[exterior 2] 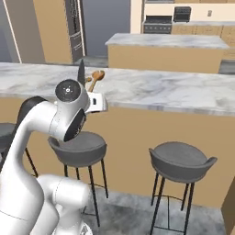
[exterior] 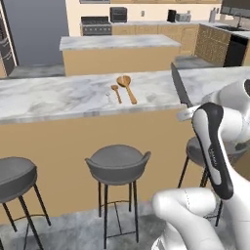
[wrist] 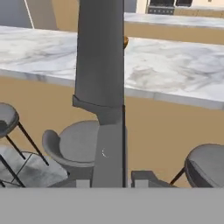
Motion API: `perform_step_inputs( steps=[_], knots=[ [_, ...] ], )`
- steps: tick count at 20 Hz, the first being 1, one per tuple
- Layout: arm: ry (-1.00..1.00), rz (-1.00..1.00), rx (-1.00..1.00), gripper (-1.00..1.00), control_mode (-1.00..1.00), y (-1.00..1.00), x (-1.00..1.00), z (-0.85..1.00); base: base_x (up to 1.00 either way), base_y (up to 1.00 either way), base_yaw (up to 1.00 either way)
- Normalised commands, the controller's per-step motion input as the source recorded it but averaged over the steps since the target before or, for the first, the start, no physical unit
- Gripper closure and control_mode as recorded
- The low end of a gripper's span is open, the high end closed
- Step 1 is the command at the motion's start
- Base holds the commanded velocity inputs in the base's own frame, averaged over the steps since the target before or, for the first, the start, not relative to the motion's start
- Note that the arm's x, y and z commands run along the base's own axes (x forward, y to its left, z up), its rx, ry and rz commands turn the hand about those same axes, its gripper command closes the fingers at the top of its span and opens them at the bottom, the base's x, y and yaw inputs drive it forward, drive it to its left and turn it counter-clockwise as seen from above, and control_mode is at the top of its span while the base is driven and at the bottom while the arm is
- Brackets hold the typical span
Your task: Pick up the metallic utensils from the counter and place them in the open drawer. Make sure not to pick up any wooden utensils.
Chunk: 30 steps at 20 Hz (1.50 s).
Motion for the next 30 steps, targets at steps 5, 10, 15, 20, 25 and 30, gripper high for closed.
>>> perform_step_inputs(
  steps=[5,10,15,20,25,30],
  knots=[
    [0.00,0.00,0.00,1.00,1.00,0.00,0.00,0.00,-0.62,-1.00,0.00],
    [0.00,0.00,0.00,1.00,1.00,0.00,0.00,0.00,-0.49,-1.00,0.00],
    [0.00,0.00,0.00,1.00,1.00,0.00,0.00,0.00,-0.23,-1.00,0.00],
    [0.00,0.00,0.00,1.00,1.00,0.00,0.00,0.00,0.00,-1.00,0.01],
    [0.00,0.00,0.00,1.00,1.00,0.00,0.00,0.00,0.00,-1.00,0.04],
    [0.00,0.00,0.00,1.00,1.00,0.00,0.00,0.00,0.03,-1.00,0.07]
  ],
)
